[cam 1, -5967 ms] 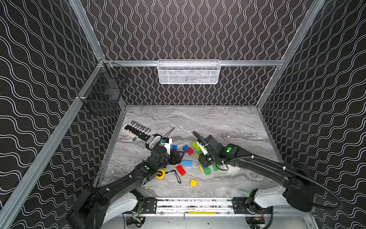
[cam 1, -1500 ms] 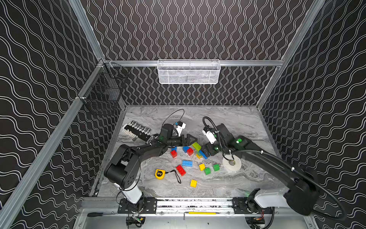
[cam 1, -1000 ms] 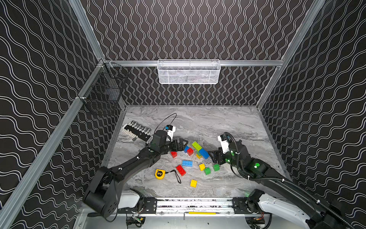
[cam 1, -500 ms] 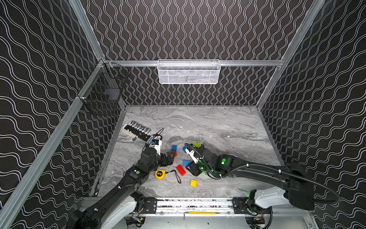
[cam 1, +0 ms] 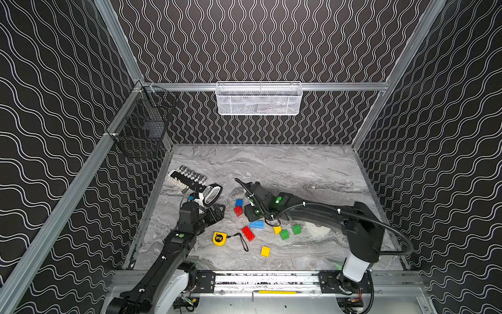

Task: Assemble a fork with lego
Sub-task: Pick up the lego brick from the center of the board.

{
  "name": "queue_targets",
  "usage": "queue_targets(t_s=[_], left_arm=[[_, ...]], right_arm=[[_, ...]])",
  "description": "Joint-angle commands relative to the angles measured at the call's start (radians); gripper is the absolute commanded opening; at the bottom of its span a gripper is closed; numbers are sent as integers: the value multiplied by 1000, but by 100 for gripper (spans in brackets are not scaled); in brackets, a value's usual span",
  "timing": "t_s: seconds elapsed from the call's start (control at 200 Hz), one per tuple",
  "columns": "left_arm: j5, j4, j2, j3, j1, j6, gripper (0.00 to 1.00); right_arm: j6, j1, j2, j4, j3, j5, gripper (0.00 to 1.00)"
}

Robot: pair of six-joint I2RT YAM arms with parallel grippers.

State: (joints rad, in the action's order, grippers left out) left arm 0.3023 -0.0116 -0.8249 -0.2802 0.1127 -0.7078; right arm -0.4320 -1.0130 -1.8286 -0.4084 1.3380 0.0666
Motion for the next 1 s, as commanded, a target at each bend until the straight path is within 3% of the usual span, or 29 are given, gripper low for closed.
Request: queue_targets(t_s=[0.0, 0.18, 0.305, 0.466, 0.991], left_arm=[[157, -124, -21, 26, -94, -49, 90], [251, -151, -56, 26, -219, -32, 90], [259, -144, -68, 14, -229, -18, 90], [268, -162, -81, 20, -229, -20, 90], [279, -188, -101, 21, -230, -21, 89]], right_arm=[[37, 17, -77, -21, 85, -39, 51], [57, 33, -209, -58, 199, -61, 58], [60, 32, -293, -165, 299, -28, 60], [75, 30, -337, -163, 337, -22, 60], [102, 27, -404, -223, 426, 18, 40]])
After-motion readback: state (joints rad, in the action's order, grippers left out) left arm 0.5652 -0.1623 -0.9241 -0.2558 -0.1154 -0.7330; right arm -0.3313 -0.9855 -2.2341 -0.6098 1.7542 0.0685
